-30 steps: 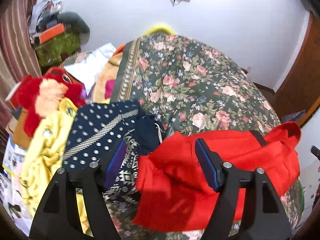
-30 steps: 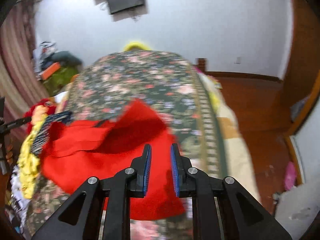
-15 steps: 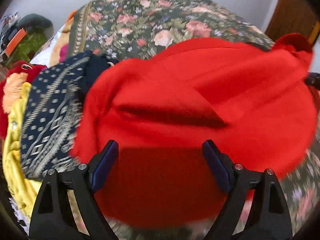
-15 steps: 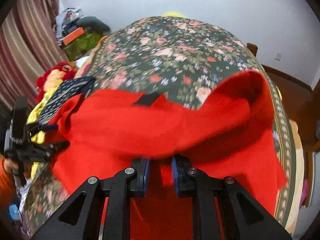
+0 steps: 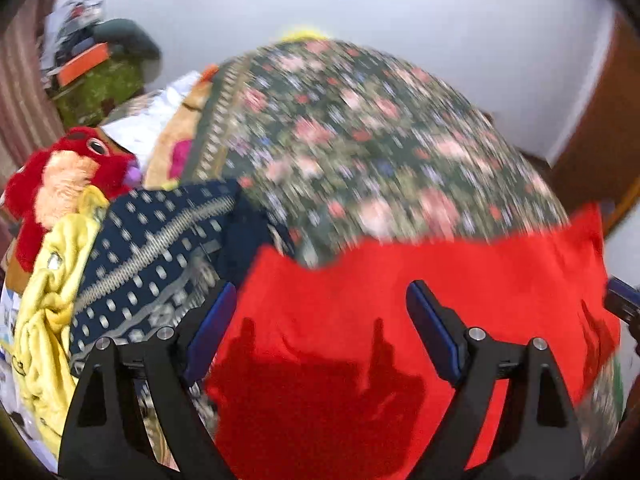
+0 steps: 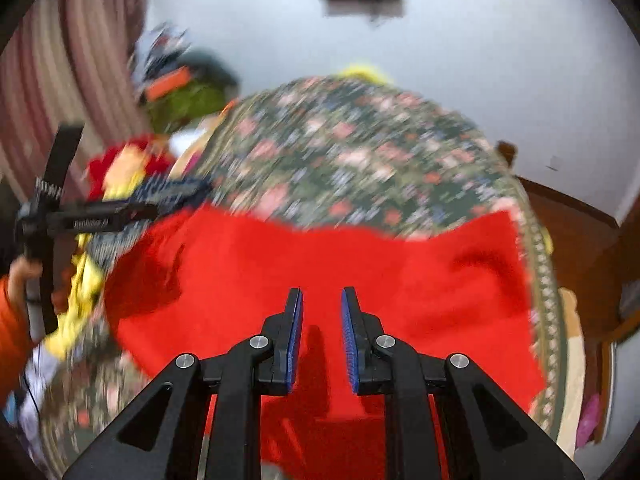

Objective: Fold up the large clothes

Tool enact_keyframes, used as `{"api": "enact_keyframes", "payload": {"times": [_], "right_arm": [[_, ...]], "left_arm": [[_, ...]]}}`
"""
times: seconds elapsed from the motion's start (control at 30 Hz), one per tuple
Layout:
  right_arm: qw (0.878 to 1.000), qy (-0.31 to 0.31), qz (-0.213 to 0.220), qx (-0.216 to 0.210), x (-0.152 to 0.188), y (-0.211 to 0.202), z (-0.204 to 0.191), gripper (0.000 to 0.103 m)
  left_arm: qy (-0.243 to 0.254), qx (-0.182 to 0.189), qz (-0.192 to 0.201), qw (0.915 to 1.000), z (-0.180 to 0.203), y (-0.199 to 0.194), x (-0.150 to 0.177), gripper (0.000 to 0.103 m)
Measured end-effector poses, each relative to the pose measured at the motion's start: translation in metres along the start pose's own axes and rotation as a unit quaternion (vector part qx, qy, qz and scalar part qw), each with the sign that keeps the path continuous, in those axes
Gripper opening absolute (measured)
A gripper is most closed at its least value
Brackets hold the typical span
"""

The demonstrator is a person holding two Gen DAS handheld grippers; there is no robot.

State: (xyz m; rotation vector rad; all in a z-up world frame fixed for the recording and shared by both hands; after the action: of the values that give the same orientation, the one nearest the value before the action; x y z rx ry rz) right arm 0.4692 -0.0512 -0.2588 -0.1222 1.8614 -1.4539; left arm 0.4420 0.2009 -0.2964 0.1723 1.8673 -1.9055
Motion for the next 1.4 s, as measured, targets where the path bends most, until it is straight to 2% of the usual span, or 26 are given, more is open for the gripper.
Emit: {"api": "enact_keyframes", "payload": {"times": [0.07, 0.17, 0.23, 0.3, 0.37, 0.43, 0.57, 0.63, 0.77, 0.87, 0.97, 1.03, 1.13, 1.23, 1.33, 1.4], "right_arm": [[0.999, -0.014, -0.030, 0.003, 0.017, 0.017, -0.013, 0.014], [0.996, -0.010, -0.075, 0.042, 0.040, 0.047, -0.008, 0.014], [0.993, 0.007, -0.095, 0.067, 0.051, 0.060, 0.003, 0.014], [0.992, 0.020, -0.100, 0.072, 0.059, 0.066, 0.014, 0.025], [0.990, 0.034, -0.095, 0.094, 0.062, 0.061, 0.029, 0.067], [0.986, 0.043, -0.090, 0.131, 0.067, 0.055, 0.044, 0.098], [0.989, 0.081, -0.082, 0.088, 0.084, 0.038, 0.067, 0.099], [0.987, 0.090, -0.078, 0.109, 0.094, 0.029, 0.084, 0.099], [0.978, 0.111, -0.097, 0.146, 0.129, 0.016, 0.121, 0.099], [0.976, 0.158, -0.100, 0.113, 0.151, 0.007, 0.148, 0.099], [0.971, 0.197, -0.096, 0.100, 0.168, -0.004, 0.167, 0.099], [0.969, 0.214, -0.089, 0.089, 0.173, -0.012, 0.170, 0.099], [0.967, 0.209, -0.083, 0.120, 0.176, -0.027, 0.171, 0.099], [0.971, 0.188, -0.064, 0.133, 0.170, -0.045, 0.159, 0.099], [0.975, 0.167, -0.037, 0.140, 0.155, -0.064, 0.141, 0.099], [0.978, 0.156, -0.018, 0.138, 0.144, -0.078, 0.127, 0.099]], "left_arm": [[0.024, 0.016, -0.020, 0.9994, 0.013, 0.007, 0.016, 0.087], [0.059, 0.038, -0.051, 0.9962, 0.040, 0.023, 0.056, 0.087], [0.081, 0.024, -0.081, 0.9931, 0.051, 0.042, 0.080, 0.088], [0.095, -0.005, -0.074, 0.9927, 0.056, 0.054, 0.095, 0.089], [0.090, -0.013, -0.055, 0.9944, 0.054, 0.052, 0.098, 0.094], [0.074, -0.009, -0.058, 0.9955, 0.050, 0.055, 0.099, 0.101], [0.052, 0.012, -0.059, 0.9968, 0.044, 0.056, 0.103, 0.103], [0.054, 0.008, -0.052, 0.9972, 0.042, 0.051, 0.104, 0.103], [0.036, 0.010, -0.043, 0.9984, 0.027, 0.041, 0.110, 0.103], [0.007, 0.023, -0.047, 0.9986, 0.010, 0.037, 0.116, 0.103], [-0.013, 0.026, -0.048, 0.9984, -0.006, 0.032, 0.122, 0.103], [-0.025, 0.036, -0.052, 0.9977, -0.014, 0.027, 0.127, 0.103], [-0.040, -0.017, -0.054, 0.9976, -0.038, 0.021, 0.131, 0.103], [-0.078, -0.036, -0.054, 0.9948, -0.070, 0.013, 0.140, 0.103], [-0.111, -0.037, -0.050, 0.9918, -0.093, 0.001, 0.151, 0.103], [-0.116, -0.025, -0.047, 0.9918, -0.098, -0.009, 0.156, 0.103]]}}
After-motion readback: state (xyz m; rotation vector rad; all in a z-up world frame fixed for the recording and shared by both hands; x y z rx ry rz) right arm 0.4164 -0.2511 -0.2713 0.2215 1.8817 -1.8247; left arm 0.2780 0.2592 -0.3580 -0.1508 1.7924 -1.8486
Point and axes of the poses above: each gripper's, at about its wrist camera, not at the fingertips, and y roughly the way its jaws point, z to its right, x to its underside, the point moved 10 cm from there along y, roughly the way its jaws point, and after that the axes turned 13 degrees about -z, right-handed, at the moved point
